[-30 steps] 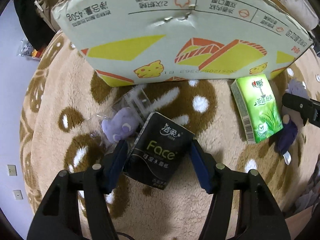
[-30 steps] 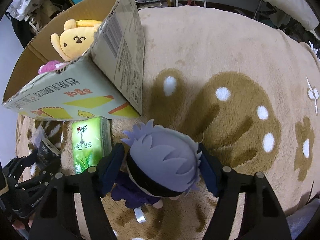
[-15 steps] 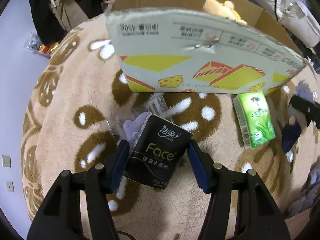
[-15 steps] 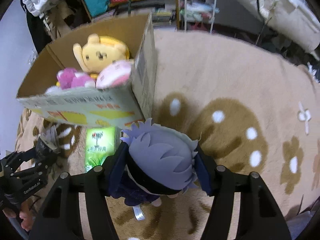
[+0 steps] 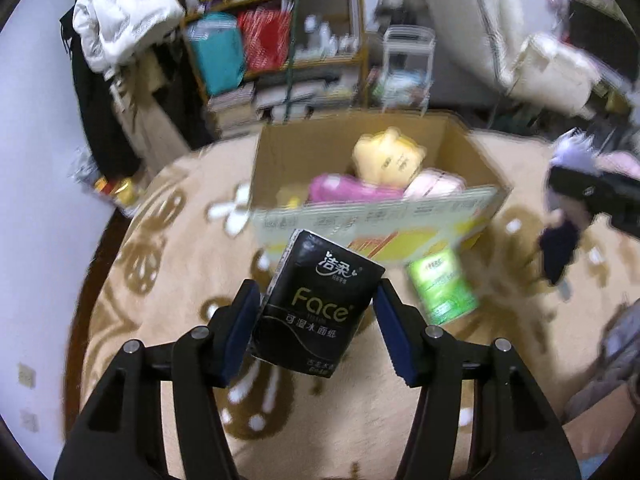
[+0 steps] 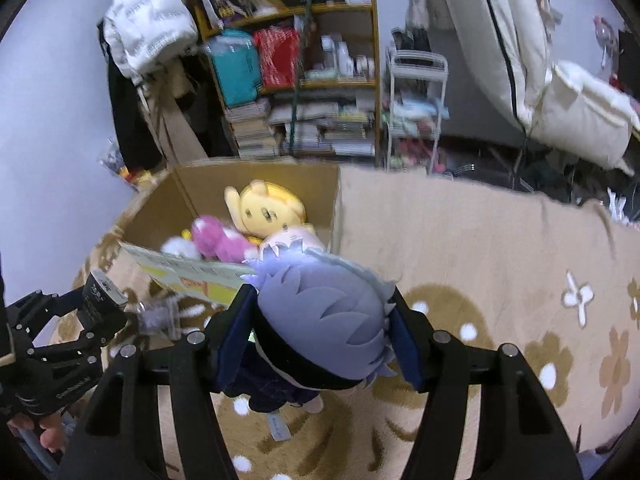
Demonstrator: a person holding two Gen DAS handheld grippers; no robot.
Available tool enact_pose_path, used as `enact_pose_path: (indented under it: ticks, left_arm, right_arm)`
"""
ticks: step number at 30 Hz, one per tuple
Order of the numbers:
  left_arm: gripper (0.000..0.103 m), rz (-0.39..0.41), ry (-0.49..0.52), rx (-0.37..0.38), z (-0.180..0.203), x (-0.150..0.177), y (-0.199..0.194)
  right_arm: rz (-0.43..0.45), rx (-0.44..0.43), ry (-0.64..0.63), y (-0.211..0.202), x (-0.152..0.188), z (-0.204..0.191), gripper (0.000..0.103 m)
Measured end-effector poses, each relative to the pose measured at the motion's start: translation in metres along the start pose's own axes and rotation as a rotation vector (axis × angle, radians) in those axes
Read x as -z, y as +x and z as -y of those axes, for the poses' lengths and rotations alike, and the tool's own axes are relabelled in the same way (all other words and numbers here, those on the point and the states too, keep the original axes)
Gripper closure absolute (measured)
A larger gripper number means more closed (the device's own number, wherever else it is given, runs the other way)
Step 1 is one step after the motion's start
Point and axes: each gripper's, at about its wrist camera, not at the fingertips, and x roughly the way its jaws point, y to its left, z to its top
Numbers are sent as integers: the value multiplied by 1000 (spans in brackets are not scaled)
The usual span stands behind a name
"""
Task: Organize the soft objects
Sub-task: 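Lift the tissue pack and doll with both tools over the box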
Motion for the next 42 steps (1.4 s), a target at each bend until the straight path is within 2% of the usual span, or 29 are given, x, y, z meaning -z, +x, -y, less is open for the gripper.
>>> enact_pose_path:
  ticks: [2, 5, 7, 10, 12, 16, 27, 35, 39, 42]
  left_arm:
    - [45, 81, 8, -4, 3, -4, -17]
    - [45, 182, 29, -35, 6, -8, -38]
    - [45, 243, 22, -49, 8, -11, -53]
    - [45, 325, 4, -100, 7, -13, -68]
    - [45, 388, 16, -166, 10, -14, -76]
    - [45, 468, 7, -187, 9, -15, -87]
    - [45, 559, -24, -175, -6, -47, -96]
    - [45, 607, -13, -167, -7, -80, -86]
    - [45, 580, 6, -142, -8, -96, -62]
    - [45, 501, -9, -152, -11, -99, -34]
  right_arm:
    - [51, 3, 7, -15, -3, 1, 36]
    - [184, 45, -5, -39, -7, 0, 36]
    - [228, 51, -8, -48, -9, -1, 36]
    - [289, 20, 15, -62, -12, 3, 36]
    - [321, 8, 21, -68, -12, 3, 36]
    - [410, -13, 11, -83, -12, -1, 36]
    - [502, -6, -32, -90, -23, -12, 36]
    - [523, -54, -13, -67, -41, -5, 36]
    - [522, -57, -27, -51, -50, -7, 35]
    - [499, -78, -5, -32, -56, -6, 35]
